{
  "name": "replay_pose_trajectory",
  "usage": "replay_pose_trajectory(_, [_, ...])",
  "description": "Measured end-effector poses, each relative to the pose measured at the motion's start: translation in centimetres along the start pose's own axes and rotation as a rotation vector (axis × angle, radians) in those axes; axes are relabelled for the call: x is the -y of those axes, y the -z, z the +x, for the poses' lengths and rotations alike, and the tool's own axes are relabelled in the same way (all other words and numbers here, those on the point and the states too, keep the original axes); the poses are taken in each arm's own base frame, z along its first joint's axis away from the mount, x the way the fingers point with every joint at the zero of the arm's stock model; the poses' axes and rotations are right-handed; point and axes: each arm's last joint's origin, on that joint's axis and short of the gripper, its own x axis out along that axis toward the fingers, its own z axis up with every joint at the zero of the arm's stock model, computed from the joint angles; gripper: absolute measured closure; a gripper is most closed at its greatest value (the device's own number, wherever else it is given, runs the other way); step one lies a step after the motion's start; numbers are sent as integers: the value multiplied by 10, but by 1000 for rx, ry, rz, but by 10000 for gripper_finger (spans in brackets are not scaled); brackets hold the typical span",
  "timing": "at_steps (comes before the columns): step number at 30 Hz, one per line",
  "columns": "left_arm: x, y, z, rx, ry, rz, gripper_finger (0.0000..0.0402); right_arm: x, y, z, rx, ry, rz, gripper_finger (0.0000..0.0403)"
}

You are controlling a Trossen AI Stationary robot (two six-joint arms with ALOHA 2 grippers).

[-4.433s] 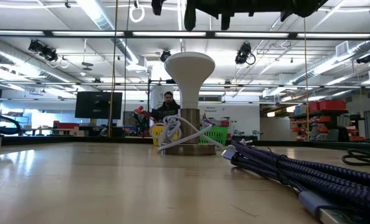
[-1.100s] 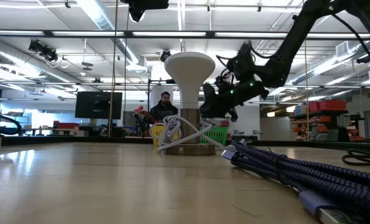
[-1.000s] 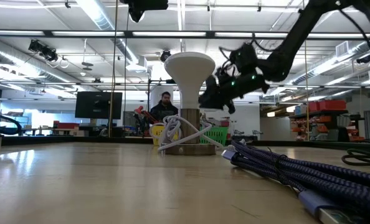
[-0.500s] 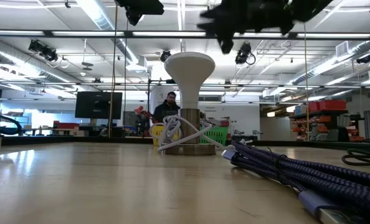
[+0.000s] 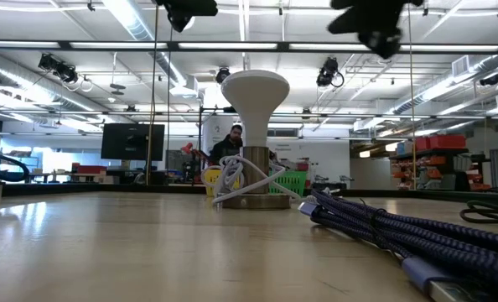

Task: Pick & Place USB Port
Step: Put the black charger cable into the yellow bin

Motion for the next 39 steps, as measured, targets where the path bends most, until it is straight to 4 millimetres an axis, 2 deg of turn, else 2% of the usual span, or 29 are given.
replay_pose_trajectory(6, [2,0,0,0,-1,5,337,-21,38,5,-73,121,185,279])
replay_pose_trajectory(9, [2,0,0,-1,-2,5,337,-29,58,16,-133,147,243,280])
replay_pose_trajectory(14, [2,0,0,0,-3,13,337,-30,87,36,-292,209,359,287])
replay_pose_trajectory(18, [2,0,0,1,-4,14,337,-30,92,42,-313,225,411,297])
replay_pose_trajectory(25, [2,1,0,-6,-4,15,337,-21,100,37,-399,335,482,317])
replay_pose_trajectory(39, [2,2,0,-26,-3,14,337,-12,110,29,-554,470,587,311])
